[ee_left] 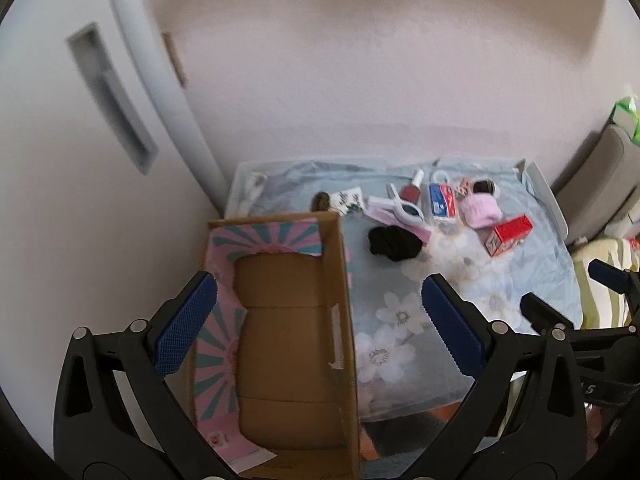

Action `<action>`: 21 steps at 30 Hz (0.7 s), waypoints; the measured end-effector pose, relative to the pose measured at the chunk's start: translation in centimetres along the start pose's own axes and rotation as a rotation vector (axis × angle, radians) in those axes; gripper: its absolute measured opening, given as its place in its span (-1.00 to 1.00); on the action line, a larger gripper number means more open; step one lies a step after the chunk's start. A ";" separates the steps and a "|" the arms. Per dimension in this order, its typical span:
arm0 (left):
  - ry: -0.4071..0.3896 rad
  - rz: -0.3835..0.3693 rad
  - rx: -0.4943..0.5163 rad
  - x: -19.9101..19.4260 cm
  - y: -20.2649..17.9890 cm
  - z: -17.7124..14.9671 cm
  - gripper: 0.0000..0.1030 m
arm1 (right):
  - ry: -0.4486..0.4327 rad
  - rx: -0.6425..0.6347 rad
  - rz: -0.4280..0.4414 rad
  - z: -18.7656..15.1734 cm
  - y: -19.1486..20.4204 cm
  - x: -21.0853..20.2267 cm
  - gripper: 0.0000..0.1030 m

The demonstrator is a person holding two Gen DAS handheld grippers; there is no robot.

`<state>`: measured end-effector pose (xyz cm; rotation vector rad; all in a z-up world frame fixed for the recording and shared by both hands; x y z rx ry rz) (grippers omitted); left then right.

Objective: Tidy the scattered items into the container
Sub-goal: 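Move both tools toward the scattered items on the tray, then grasp the black cloth with the left tool while the right tool grasps the red carton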

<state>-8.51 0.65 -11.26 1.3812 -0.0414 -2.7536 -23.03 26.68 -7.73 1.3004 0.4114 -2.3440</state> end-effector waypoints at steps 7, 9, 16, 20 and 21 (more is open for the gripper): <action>0.063 -0.065 0.019 3.9 -4.0 -0.6 0.98 | -0.005 0.057 0.013 -1.0 -4.5 2.1 0.99; 0.081 -0.088 0.022 4.9 -5.2 -0.6 0.98 | -0.009 0.071 0.030 -0.9 -5.9 2.8 0.99; 0.140 -0.088 0.021 9.9 -8.8 -0.7 0.98 | -0.027 0.057 0.045 -0.3 -9.6 6.2 0.99; 0.172 -0.062 -0.002 13.0 -9.6 -1.0 0.98 | -0.023 0.034 0.052 0.0 -10.9 8.7 0.99; 0.177 -0.054 -0.009 13.8 -9.7 -1.1 0.98 | -0.021 0.031 0.060 0.1 -11.2 9.4 0.99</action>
Point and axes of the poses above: each gripper's, at about its wrist camera, not at the fingertips, and x roughly the way its jaws point, y to its left, z to its top, the point moved 9 cm from there along x, roughly the way its jaws point, and after that the axes turned 4 degrees about -y, right-handed, at the moved point
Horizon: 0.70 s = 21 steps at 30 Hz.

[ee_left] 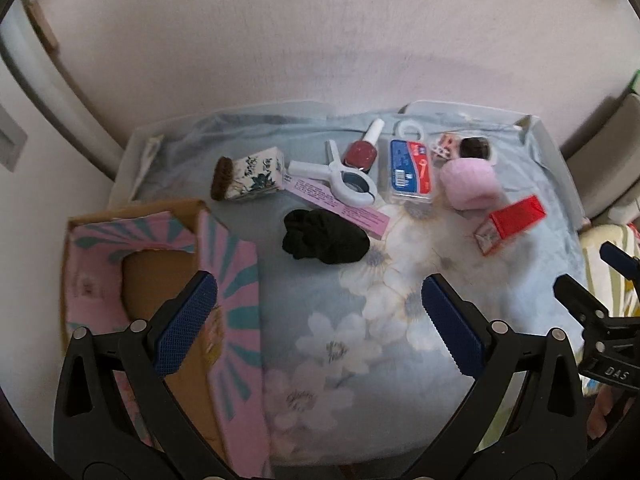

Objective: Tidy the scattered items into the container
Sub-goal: 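Grasp the black cloth with the left tool while the right tool grasps the red carton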

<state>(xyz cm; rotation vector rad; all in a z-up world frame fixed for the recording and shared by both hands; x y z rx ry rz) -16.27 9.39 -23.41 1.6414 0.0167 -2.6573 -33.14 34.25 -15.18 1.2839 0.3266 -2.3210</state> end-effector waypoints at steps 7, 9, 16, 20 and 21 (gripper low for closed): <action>0.010 0.041 -0.024 4.7 -0.7 0.9 0.98 | 0.031 -0.011 0.061 0.0 -1.4 4.4 0.99; 0.007 0.057 -0.011 5.7 -1.0 1.0 0.98 | 0.041 -0.023 0.064 0.0 -1.6 5.5 0.99; 0.024 0.096 -0.010 8.6 -1.3 1.1 0.98 | 0.053 -0.036 0.110 0.1 -1.3 8.2 0.99; 0.033 0.101 -0.014 9.5 -1.4 0.8 0.98 | 0.057 -0.041 0.105 0.1 -1.2 9.3 0.99; 0.035 0.103 -0.015 9.8 -1.3 0.7 0.98 | 0.058 -0.041 0.098 0.1 -1.3 9.6 0.99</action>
Point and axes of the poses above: each gripper's, at about its wrist camera, not at the fingertips, and x roughly the way its jaws point, y to its left, z to its top, the point moved 9 cm from there along x, roughly the way its jaws point, and after that the axes turned 4 degrees about -y, right-handed, at the moved point
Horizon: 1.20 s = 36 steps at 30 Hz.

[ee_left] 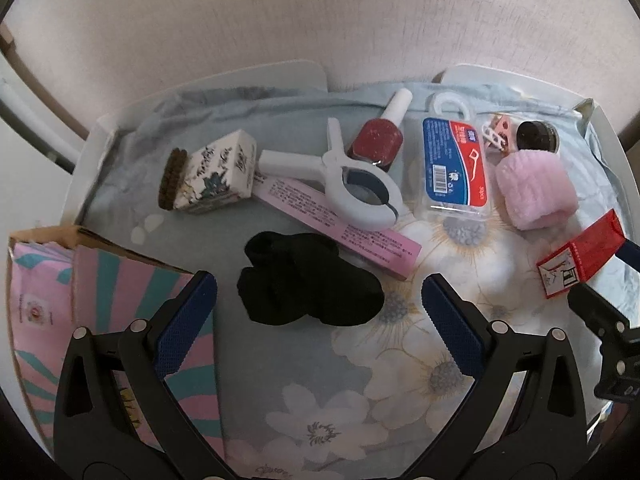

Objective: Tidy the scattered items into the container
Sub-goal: 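Grasp the black cloth with the left tool while the right tool grasps the red carton, then carry both items over the cardboard box and open both tools to drop them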

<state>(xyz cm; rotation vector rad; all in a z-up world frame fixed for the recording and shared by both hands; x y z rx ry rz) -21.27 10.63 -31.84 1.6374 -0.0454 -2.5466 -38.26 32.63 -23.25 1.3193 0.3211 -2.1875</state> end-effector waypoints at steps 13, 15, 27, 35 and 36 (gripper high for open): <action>0.027 -0.021 -0.018 1.8 -0.2 -0.5 0.09 | 0.001 -0.046 -0.027 0.0 -0.7 1.3 0.71; 0.039 -0.043 -0.028 1.8 -0.3 -0.6 -0.22 | -0.006 -0.042 -0.025 0.0 -0.8 1.2 0.70; 0.012 -0.101 -0.056 -0.8 -0.1 0.5 -0.68 | -0.046 -0.021 -0.021 0.9 -0.8 -0.7 0.70; -0.078 -0.128 -0.048 -8.7 1.2 2.2 -0.68 | -0.108 -0.026 -0.015 3.4 1.1 -5.1 0.70; -0.093 -0.126 -0.050 -9.9 1.7 1.3 -0.68 | -0.118 -0.032 -0.013 3.9 1.8 -5.6 0.70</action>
Point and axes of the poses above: each gripper's, at about its wrist camera, not at the fingertips, and x roughly the way its jaws point, y to its left, z to its top, the point moved 9 cm from there along x, roughly the way its jaws point, and after that the axes turned 4 degrees about -y, right-handed, at the moved point
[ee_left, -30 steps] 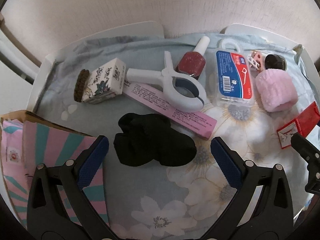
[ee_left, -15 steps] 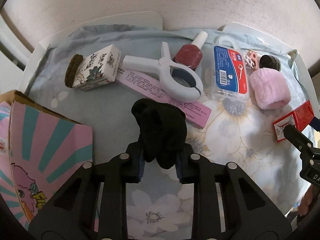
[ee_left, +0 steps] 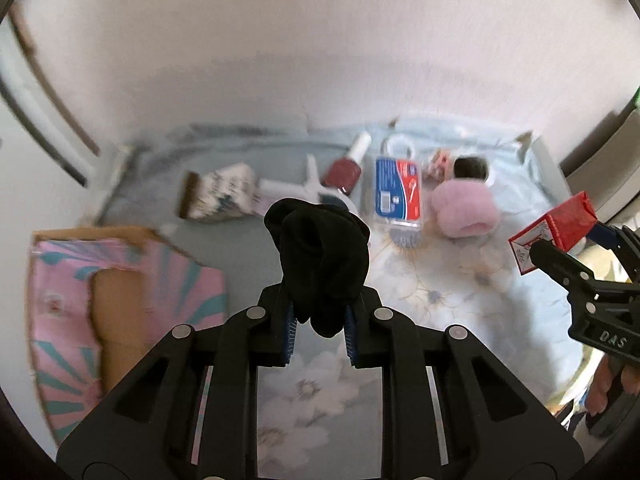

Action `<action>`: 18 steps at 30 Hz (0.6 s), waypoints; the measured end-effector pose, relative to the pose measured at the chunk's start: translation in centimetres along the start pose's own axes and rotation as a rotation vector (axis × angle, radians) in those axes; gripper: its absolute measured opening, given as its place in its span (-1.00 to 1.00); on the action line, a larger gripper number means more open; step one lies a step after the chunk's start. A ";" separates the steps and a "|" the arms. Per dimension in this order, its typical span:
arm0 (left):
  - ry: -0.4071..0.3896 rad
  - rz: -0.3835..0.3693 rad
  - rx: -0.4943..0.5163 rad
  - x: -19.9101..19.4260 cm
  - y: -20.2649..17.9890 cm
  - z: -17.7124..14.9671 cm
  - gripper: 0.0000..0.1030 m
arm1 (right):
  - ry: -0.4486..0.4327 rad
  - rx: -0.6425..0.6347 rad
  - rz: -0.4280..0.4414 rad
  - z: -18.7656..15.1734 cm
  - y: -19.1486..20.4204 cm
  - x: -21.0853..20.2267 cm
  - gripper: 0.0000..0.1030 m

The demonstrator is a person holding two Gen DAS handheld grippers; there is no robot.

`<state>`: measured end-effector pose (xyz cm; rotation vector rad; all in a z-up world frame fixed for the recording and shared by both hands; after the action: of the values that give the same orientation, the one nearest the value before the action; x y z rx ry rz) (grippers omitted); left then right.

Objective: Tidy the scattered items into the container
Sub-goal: 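Carry both items over the cardboard box and open both tools to drop them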

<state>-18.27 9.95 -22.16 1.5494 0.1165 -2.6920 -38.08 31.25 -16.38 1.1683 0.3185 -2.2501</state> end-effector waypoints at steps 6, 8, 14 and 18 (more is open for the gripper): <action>-0.089 0.040 -0.045 -7.0 6.1 0.3 -0.68 | -0.065 -0.067 0.041 2.5 4.0 -5.4 0.70; -0.111 0.079 -0.059 -9.2 8.5 0.0 -0.68 | -0.089 -0.093 0.062 3.2 6.1 -7.1 0.70; -0.139 0.169 -0.130 -13.9 15.1 -2.4 -0.67 | -0.140 -0.152 0.154 4.8 12.5 -10.4 0.70; -0.137 0.218 -0.154 -15.4 18.2 -4.9 -0.67 | -0.150 -0.204 0.212 5.2 17.0 -11.3 0.70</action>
<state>-5.10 -7.89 -12.15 1.2536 0.1389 -2.5419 -26.39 19.52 -3.30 0.8798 0.3385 -2.0521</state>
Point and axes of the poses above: each gripper's, at about its wrist camera, not at the fingertips, and x roughly the way its jaws point, y to its left, z to its top, the point moved 9 cm from there along x, roughly the way its jaws point, and after that the axes turned 4 degrees about -y, right-handed, at the moved point
